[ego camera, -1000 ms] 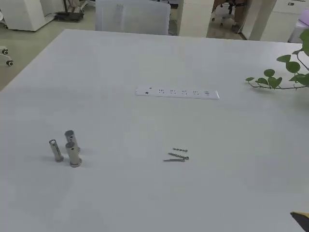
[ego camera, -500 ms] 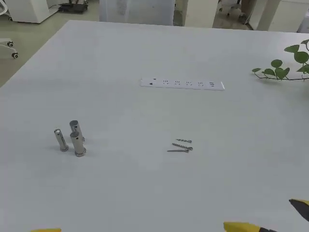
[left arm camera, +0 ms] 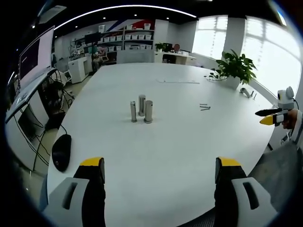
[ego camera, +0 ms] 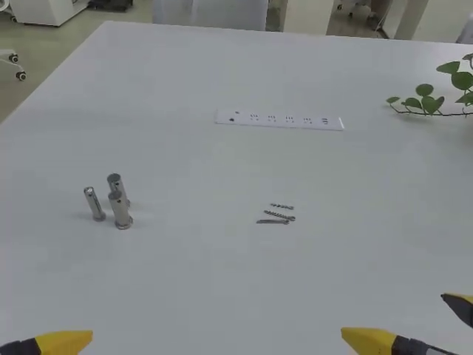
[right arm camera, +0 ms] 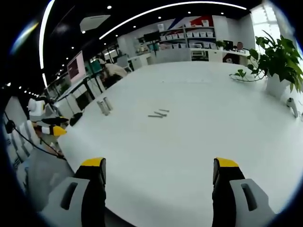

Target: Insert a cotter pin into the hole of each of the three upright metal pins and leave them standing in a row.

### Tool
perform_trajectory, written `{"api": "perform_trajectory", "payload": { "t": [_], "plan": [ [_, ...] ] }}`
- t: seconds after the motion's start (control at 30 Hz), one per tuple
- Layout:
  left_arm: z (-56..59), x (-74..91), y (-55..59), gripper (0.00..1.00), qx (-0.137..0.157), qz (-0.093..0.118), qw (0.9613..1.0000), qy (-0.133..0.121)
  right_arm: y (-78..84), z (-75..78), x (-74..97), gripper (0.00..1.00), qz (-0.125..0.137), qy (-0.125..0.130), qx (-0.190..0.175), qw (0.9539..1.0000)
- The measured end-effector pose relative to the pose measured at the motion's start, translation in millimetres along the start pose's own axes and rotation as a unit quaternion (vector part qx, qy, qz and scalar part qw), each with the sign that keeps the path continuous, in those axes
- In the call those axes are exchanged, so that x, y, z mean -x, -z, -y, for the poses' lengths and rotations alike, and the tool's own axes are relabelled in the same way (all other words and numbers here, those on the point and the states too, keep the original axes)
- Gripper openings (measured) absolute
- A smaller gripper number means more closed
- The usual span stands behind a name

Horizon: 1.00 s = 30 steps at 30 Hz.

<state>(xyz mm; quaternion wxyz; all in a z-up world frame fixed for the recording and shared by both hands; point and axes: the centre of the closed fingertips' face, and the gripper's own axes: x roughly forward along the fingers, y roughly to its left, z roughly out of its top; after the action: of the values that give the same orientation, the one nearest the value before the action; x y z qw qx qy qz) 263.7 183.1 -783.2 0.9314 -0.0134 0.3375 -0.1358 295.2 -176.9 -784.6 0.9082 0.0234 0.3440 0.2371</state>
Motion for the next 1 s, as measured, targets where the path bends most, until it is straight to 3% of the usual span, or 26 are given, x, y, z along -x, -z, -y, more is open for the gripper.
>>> {"api": "perform_trajectory", "payload": {
  "t": [0.23,0.47,0.63,1.0],
  "plan": [
    [-0.8,-0.5,2.1,0.95,0.003,0.0,1.0,0.003,0.9,-0.5,1.7,0.95,-0.002,0.003,-0.002,1.0],
    [-9.7,-1.5,5.6,0.95,0.01,0.002,0.9999,-0.006,1.1,-3.1,2.1,0.94,-0.003,0.005,-0.002,1.0],
    [-18.6,0.2,13.8,0.94,0.016,-0.009,0.9997,-0.015,1.3,-3.3,2.2,0.93,-0.004,0.007,-0.001,1.0],
    [-26.8,0.5,18.1,0.9,0.014,-0.02,0.9995,-0.022,4.1,-4.2,1.5,0.94,-0.012,0.012,-0.003,0.9999]
  ]
}}
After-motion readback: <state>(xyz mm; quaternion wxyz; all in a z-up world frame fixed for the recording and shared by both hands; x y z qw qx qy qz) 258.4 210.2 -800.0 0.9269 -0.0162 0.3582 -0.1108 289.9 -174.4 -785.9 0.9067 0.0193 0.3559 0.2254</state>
